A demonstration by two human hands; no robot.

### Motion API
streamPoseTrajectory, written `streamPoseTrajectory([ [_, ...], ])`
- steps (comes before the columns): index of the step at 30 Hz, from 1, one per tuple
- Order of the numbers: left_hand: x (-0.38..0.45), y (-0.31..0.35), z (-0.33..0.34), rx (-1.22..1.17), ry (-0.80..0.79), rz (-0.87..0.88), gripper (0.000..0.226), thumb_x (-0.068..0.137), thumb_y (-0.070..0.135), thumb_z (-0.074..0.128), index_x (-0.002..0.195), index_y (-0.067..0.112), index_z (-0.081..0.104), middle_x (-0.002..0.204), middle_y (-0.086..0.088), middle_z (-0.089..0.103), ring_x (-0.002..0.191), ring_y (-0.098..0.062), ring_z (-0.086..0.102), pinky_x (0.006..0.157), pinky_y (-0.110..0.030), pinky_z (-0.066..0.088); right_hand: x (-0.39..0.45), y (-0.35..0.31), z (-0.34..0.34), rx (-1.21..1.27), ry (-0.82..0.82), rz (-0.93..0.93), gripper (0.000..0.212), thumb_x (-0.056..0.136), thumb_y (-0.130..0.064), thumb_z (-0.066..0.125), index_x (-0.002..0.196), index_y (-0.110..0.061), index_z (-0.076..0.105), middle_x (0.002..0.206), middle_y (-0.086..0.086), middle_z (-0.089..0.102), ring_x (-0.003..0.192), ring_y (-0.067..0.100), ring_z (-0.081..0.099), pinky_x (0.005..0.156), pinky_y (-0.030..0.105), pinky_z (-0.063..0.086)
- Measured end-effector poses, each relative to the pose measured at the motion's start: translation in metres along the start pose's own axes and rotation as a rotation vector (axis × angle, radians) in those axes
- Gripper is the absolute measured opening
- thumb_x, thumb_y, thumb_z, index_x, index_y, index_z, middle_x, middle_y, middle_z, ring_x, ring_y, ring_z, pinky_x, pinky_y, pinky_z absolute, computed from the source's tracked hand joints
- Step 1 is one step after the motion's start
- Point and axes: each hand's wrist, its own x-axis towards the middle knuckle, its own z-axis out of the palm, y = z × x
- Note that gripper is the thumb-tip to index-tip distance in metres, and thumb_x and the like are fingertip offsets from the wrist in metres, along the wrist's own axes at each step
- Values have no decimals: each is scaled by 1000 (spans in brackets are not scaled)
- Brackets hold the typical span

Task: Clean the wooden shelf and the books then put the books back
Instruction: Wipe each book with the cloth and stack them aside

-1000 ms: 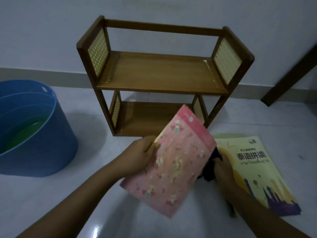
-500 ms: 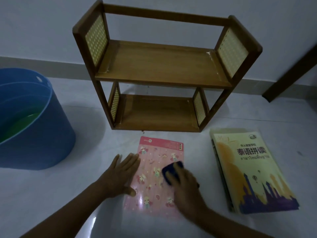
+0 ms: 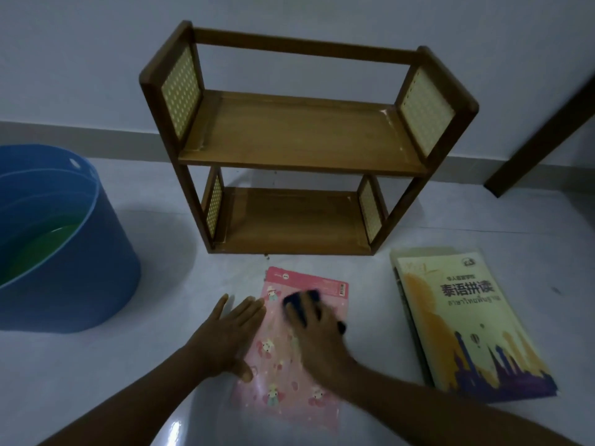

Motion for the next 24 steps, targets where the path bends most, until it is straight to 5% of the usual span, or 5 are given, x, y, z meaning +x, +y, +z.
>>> streamPoseTrajectory([
  [5,2,-7,6,-27,-62,34,117,63,93,35,147,13,31,150,-9,39,138,-26,32,112,-40,-19,-1,11,5,-59,9,-344,72,84,-8,60,144,-31,29,156,9,25,134,38,32,108,52,33],
  [11,2,-1,1,40,7,-15,124,59,93,29,151,14,4,157,-7,10,144,-28,8,103,-38,-38,-17,115,-4,-142,-53,136,79,63,5,70,136,-18,51,138,22,49,100,44,57,75,50,55],
  [15,5,-6,3,30,-67,-21,120,58,97,24,139,12,45,139,-7,54,129,-24,42,112,-46,-3,-49,99,-11,-166,187,317,64,62,-2,76,125,-2,60,126,28,56,101,49,59,77,54,53],
  [19,8,-5,5,-19,-82,-58,119,57,98,26,138,13,47,138,-6,56,127,-23,44,111,-46,-2,-76,50,-2,367,-12,488,51,93,-23,51,140,-12,36,134,9,41,122,25,44,99,33,39],
  [24,0,-1,-1,82,-49,-16,119,63,92,38,149,11,25,155,-8,26,141,-27,23,109,-41,-26,-55,25,-2,1060,-293,993,56,86,-18,58,132,9,41,115,15,57,82,16,48,60,24,37],
])
